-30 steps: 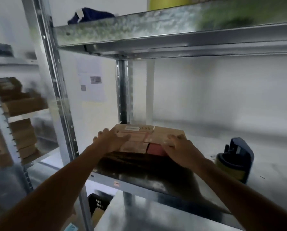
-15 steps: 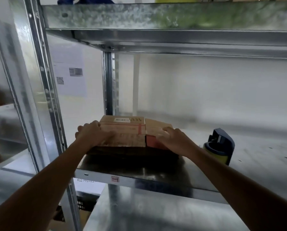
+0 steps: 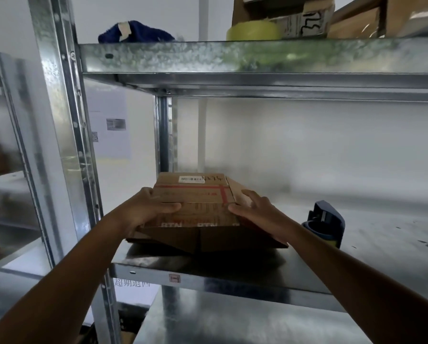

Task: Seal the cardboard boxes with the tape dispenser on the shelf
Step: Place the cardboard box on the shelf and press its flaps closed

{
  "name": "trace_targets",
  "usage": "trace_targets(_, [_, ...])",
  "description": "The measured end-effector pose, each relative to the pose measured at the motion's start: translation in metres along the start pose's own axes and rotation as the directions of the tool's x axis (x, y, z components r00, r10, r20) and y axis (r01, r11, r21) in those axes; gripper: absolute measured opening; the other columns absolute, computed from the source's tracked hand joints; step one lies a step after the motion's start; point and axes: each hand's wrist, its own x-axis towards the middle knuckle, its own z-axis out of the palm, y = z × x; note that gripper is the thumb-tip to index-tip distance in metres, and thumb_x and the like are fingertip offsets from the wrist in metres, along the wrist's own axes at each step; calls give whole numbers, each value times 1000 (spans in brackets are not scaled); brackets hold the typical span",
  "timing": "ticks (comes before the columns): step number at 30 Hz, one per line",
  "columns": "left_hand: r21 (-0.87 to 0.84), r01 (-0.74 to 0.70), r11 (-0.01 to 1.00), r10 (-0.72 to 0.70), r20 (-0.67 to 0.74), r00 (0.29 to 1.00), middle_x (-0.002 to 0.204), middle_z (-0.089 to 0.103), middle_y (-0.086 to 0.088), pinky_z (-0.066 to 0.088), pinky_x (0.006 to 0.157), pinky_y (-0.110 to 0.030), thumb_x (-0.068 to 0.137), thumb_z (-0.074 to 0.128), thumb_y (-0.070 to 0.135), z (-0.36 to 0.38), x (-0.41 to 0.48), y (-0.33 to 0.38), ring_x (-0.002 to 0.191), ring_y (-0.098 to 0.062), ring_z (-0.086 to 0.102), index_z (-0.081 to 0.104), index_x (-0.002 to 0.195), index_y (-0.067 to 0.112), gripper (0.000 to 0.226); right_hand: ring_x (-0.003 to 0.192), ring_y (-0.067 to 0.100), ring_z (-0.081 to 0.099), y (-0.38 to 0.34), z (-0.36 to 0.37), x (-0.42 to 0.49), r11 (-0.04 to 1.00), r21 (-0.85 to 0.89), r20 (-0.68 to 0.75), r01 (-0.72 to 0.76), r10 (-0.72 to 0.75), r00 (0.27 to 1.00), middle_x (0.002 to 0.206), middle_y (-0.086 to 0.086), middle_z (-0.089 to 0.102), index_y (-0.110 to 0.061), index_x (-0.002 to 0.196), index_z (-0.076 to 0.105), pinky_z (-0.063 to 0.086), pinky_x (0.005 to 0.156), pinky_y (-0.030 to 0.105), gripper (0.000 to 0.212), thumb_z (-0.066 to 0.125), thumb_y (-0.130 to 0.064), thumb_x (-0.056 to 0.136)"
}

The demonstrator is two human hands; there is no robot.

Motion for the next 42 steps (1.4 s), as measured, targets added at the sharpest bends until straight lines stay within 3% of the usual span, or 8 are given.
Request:
trace_targets(2, [-127,103,987,-104,-1,995,90,79,-5,63,65,-35,71,90,36,2,-1,0,81,-21,78,60,109,21,50,129,27,54,1,-8,0,983,180,32,-32,26,999,150,3,46,-49,144,39,43,111,53,98,67,-88,59])
trace_targets(5, [-423,254,870,-171,225,959,113,75,-17,60,83,-46,82,77,38,8,-2,-6,94,-32,75,68,126,10,53,127,33,56,3,-19,0,910,402,118,-96,52,992,152,5,43,-48,147,40,46,107,50,102,79,-72,56])
trace_targets(8, [-674,225,704,-36,282,959,124,69,-22,58,85,-48,83,72,39,18,-6,-8,102,-37,71,71,125,11,52,129,29,52,2,-26,-3,887,456,151,-79,10,989,154,3,37,-48,153,32,55,93,38,111,82,-61,54])
trace_targets(12, [-761,136,634,113,265,958,133,65,-21,55,88,-51,89,69,55,36,-7,4,114,-38,68,69,130,18,55,139,23,40,12,-35,-9,905,425,139,-6,-58,989,156,-6,29,-49,154,25,33,119,44,111,77,-72,58])
trace_targets(20, [-676,200,709,-6,278,961,137,63,-19,51,98,-54,76,81,62,74,-12,32,121,-38,64,70,129,21,68,130,25,51,20,-51,-17,835,547,37,59,-95,995,148,-5,31,-75,131,34,49,107,49,93,83,-79,51])
trace_targets(22, [-635,196,747,-32,261,965,137,63,-19,51,98,-54,74,80,66,82,-16,38,124,-38,63,69,129,21,73,136,31,49,25,-60,-18,796,602,26,68,-105,994,156,3,35,-57,149,30,43,111,56,107,85,-69,57])
trace_targets(29, [-642,146,752,33,258,966,132,66,-21,56,88,-50,77,69,78,122,-27,77,120,-40,65,71,128,21,76,122,28,64,31,-104,-33,606,765,-42,218,-291,956,135,5,63,-38,148,38,51,100,63,75,73,-30,82])
trace_targets(42, [-360,-364,859,425,106,899,139,59,-6,56,94,-53,98,45,67,289,2,195,120,-28,66,47,142,38,53,123,25,64,117,-285,-85,568,714,-284,409,-298,911,134,1,66,-43,145,43,57,95,47,55,60,-22,98])
